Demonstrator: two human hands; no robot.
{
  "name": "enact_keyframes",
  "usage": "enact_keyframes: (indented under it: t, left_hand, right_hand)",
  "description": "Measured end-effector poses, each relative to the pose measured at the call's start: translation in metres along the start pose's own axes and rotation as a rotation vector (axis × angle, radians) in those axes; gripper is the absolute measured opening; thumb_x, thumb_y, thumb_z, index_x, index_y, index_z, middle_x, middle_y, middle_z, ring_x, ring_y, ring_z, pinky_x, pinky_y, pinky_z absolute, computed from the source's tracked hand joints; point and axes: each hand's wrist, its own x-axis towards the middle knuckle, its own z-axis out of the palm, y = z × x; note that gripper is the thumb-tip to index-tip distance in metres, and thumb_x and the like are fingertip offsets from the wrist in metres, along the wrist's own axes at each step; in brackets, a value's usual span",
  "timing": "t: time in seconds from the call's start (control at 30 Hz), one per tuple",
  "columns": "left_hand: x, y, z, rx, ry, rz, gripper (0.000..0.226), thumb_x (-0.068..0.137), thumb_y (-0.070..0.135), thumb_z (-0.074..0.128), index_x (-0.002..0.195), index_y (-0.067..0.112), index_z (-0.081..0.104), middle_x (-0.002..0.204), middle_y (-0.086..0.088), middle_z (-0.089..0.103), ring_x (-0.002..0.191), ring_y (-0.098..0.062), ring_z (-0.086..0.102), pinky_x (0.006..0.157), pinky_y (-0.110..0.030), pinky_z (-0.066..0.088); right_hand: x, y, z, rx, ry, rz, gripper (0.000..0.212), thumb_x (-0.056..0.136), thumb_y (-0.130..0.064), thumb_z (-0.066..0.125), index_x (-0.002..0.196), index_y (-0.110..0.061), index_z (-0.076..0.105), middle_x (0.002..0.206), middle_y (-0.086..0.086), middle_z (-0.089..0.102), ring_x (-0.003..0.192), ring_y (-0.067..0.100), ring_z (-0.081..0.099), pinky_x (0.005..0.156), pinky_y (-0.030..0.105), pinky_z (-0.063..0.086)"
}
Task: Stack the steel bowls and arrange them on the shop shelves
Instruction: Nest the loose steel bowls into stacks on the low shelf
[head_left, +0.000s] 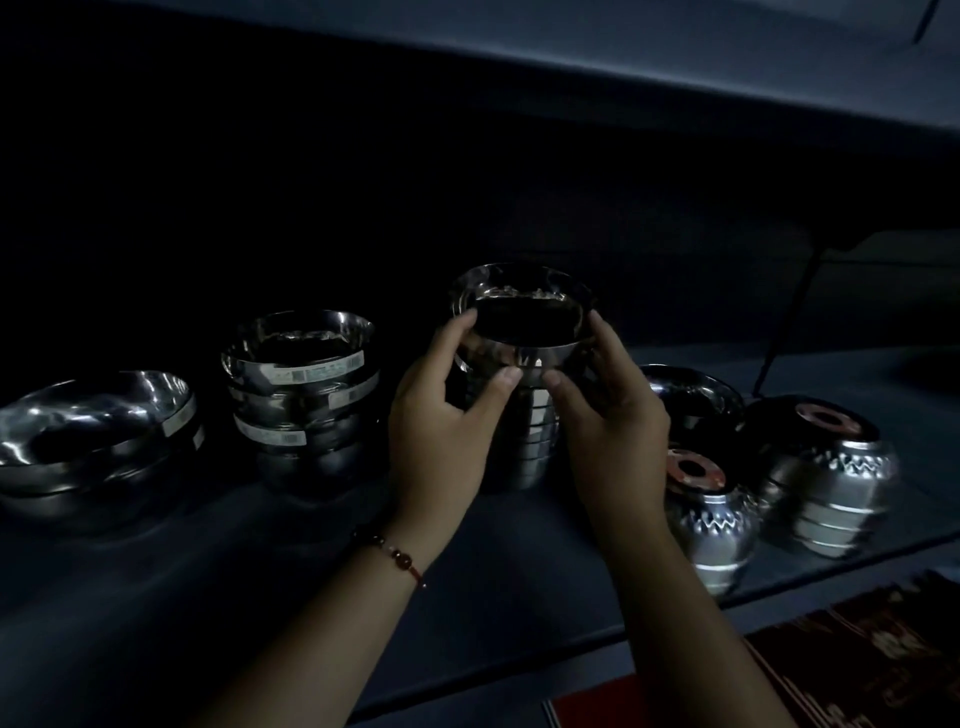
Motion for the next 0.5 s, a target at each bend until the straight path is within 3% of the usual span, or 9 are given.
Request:
enact_keyframes:
  t: [0.1, 0.2, 0.27, 0.33, 0.4, 0.47, 0.5]
  left_hand:
    - [0.005, -0.008, 0.007, 0.018, -0.018, -0.035, 0.049, 0.090, 0.035, 0.069, 0.136, 0.041, 0.053, 0.121, 0.024, 0.062, 0.117, 0.012, 0.053, 0.094, -0.009, 0.043]
    - [0.005, -0.021, 0.012, 0.055, -0.061, -0.073, 0.050, 0.093, 0.037, 0.066, 0.139, 0.042, 0.050, 0.123, 0.020, 0.063, 0.116, 0.008, 0.056, 0.097, -0.017, 0.048]
    - [0.003, -0.029, 0.012, 0.103, -0.090, -0.068, 0.052, 0.094, 0.041, 0.062, 0.143, 0.043, 0.045, 0.134, 0.018, 0.059, 0.123, 0.006, 0.053, 0.100, -0.019, 0.048]
    - [0.000, -0.033, 0.013, 0.190, -0.134, -0.056, 0.056, 0.095, 0.046, 0.059, 0.147, 0.045, 0.039, 0.153, 0.012, 0.043, 0.137, 0.004, 0.037, 0.101, -0.012, 0.039]
    - [-0.003, -0.034, 0.012, 0.264, -0.174, -0.075, 0.061, 0.094, 0.048, 0.058, 0.149, 0.048, 0.031, 0.165, 0.008, 0.020, 0.139, 0.005, 0.020, 0.091, -0.002, 0.024]
    - [-0.004, -0.034, 0.010, 0.302, -0.195, -0.059, 0.064, 0.095, 0.048, 0.057, 0.151, 0.049, 0.025, 0.165, 0.009, 0.018, 0.143, 0.000, 0.021, 0.087, 0.000, 0.019]
    - [-0.004, -0.034, 0.008, 0.316, -0.202, -0.045, 0.065, 0.096, 0.048, 0.056, 0.152, 0.049, 0.023, 0.165, 0.010, 0.019, 0.146, -0.004, 0.023, 0.090, -0.001, 0.020]
  right_hand:
    - [0.008, 0.009, 0.003, -0.036, -0.016, 0.026, 0.060, 0.090, -0.013, 0.068, 0.142, -0.035, 0.048, 0.139, -0.011, 0.057, 0.133, 0.003, 0.048, 0.107, 0.029, 0.045]
    - [0.008, 0.020, 0.005, -0.080, -0.032, 0.100, 0.056, 0.093, -0.022, 0.066, 0.143, -0.037, 0.046, 0.126, -0.023, 0.062, 0.118, -0.015, 0.052, 0.101, 0.016, 0.046]
    - [0.006, 0.026, 0.005, -0.087, -0.062, 0.118, 0.057, 0.095, -0.025, 0.062, 0.147, -0.036, 0.041, 0.134, -0.020, 0.058, 0.124, -0.013, 0.049, 0.105, 0.017, 0.043]
    - [0.005, 0.030, 0.005, -0.125, -0.096, 0.096, 0.061, 0.096, -0.026, 0.060, 0.150, -0.035, 0.034, 0.149, -0.015, 0.045, 0.138, -0.004, 0.037, 0.113, 0.025, 0.037]
    - [0.005, 0.032, 0.005, -0.193, -0.130, 0.096, 0.066, 0.096, -0.030, 0.060, 0.153, -0.037, 0.026, 0.160, -0.013, 0.028, 0.147, -0.001, 0.019, 0.113, 0.016, 0.028]
    - [0.004, 0.032, 0.004, -0.222, -0.158, 0.113, 0.071, 0.095, -0.031, 0.060, 0.154, -0.038, 0.020, 0.162, -0.012, 0.020, 0.148, -0.002, 0.011, 0.109, 0.010, 0.022]
    - [0.003, 0.033, 0.004, -0.222, -0.174, 0.104, 0.074, 0.095, -0.031, 0.060, 0.155, -0.037, 0.018, 0.162, -0.011, 0.021, 0.148, -0.001, 0.013, 0.113, 0.016, 0.024]
